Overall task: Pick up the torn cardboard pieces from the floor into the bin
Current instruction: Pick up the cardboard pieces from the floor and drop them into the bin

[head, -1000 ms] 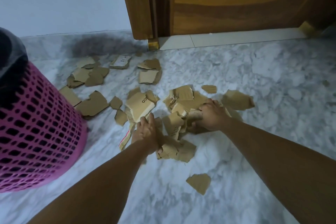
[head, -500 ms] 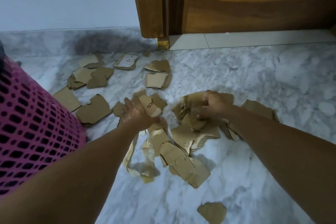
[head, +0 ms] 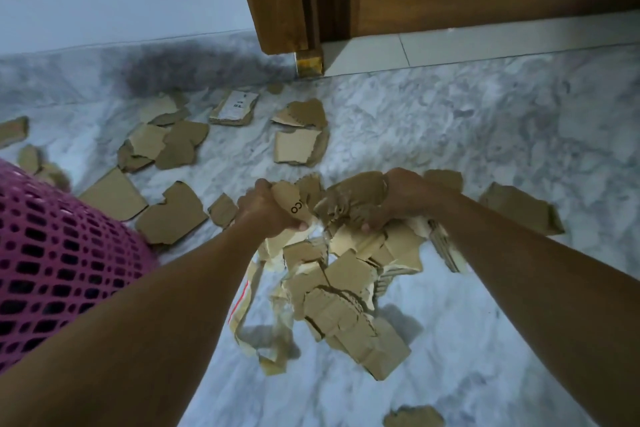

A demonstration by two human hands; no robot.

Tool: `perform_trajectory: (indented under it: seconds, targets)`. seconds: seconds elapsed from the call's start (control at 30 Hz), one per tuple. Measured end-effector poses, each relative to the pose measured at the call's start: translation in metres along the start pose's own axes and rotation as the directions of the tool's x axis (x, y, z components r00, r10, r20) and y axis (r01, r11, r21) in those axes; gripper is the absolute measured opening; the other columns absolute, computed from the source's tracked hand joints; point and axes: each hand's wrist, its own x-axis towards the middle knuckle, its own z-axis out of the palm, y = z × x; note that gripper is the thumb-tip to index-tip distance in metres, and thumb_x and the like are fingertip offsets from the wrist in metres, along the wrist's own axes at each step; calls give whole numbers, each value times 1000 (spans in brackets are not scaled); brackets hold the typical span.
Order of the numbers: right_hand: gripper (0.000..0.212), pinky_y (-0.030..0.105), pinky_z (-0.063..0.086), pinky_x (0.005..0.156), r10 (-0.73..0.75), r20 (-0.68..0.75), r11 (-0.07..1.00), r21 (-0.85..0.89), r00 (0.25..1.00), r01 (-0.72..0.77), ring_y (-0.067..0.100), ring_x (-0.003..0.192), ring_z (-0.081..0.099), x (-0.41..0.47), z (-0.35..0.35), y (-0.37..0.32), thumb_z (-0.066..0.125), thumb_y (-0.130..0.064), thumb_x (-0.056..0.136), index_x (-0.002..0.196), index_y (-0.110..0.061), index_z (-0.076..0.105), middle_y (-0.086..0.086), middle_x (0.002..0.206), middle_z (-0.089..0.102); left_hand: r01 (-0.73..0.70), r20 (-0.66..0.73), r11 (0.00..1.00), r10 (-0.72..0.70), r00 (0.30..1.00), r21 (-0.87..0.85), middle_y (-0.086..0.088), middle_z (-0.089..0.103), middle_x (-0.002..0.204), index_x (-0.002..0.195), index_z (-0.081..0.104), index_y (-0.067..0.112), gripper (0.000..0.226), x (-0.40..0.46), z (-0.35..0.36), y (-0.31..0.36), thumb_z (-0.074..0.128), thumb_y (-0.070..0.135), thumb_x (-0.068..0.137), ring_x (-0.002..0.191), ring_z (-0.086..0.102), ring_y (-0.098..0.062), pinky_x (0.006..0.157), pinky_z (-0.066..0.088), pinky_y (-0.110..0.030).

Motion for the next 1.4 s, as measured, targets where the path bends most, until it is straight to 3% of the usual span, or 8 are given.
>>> perform_trajectory:
  seconds: [0.23,0.33,0.5,0.6,0.8,1.0,1.2,1.4]
  targets:
    - [55,32,56,76,-25,67,993,120,997,17,17,89,68,-5,-9,2,95,-28,52,99,-12,72,1,94,74,-53,56,986,63,996,-158,-9,54,126,134,46,15,93,-1,-1,5,93,29,56,114,53,-28,88,46,-32]
    - [61,36,58,80,-14,39,995,102,999,10,19,88,69,-10,-11,0,95,-38,43,95,-16,72,1,93,74,-61,71,967,81,994,-246,-9,51,130,138,45,11,91,-6,-3,-2,91,24,61,117,52,-27,86,41,-27]
    - [36,24,52,70,-24,-20,987,157,1000,27,11,82,67,-35,-18,-10,94,-22,55,82,-17,71,-5,84,73,-75,76,946,104,992,-314,-12,57,120,135,47,11,84,-30,-14,-15,90,21,64,110,61,-30,80,48,-29]
    - [38,22,52,72,-59,-71,985,159,996,70,10,84,67,-60,-29,-25,94,-19,56,87,-16,72,-5,87,74,-117,-10,931,121,993,-345,-11,58,117,131,50,13,79,-57,-36,-21,90,19,63,105,62,-31,84,56,-36]
    - [43,25,52,71,-145,-205,974,142,968,176,14,85,69,-128,-69,-81,95,-19,54,90,-13,72,-1,89,74,-221,-165,901,170,972,-373,-2,53,107,135,48,17,83,-135,-111,-13,89,15,64,93,59,-23,49,50,-26]
    - [55,26,54,69,-256,-307,929,185,917,321,16,86,69,-195,-105,-168,93,-17,52,102,-11,70,3,95,74,-300,-340,908,195,920,-292,-7,59,107,110,52,18,56,-207,-201,-17,88,14,67,96,62,-28,62,58,-36]
    - [66,40,52,95,-362,-386,878,165,848,450,25,103,64,-232,-113,-276,93,-19,56,114,-10,63,7,106,70,-337,-489,884,149,860,-324,-7,55,102,107,53,17,45,-263,-286,-59,82,7,73,96,63,-31,70,60,-44]
    - [29,24,45,64,-482,-389,817,124,785,563,16,77,55,-247,-66,-376,76,-8,82,102,-5,56,7,96,58,-237,-581,936,44,813,-261,-11,56,105,120,55,10,44,-286,-341,-137,75,11,81,96,65,-35,76,59,-46]
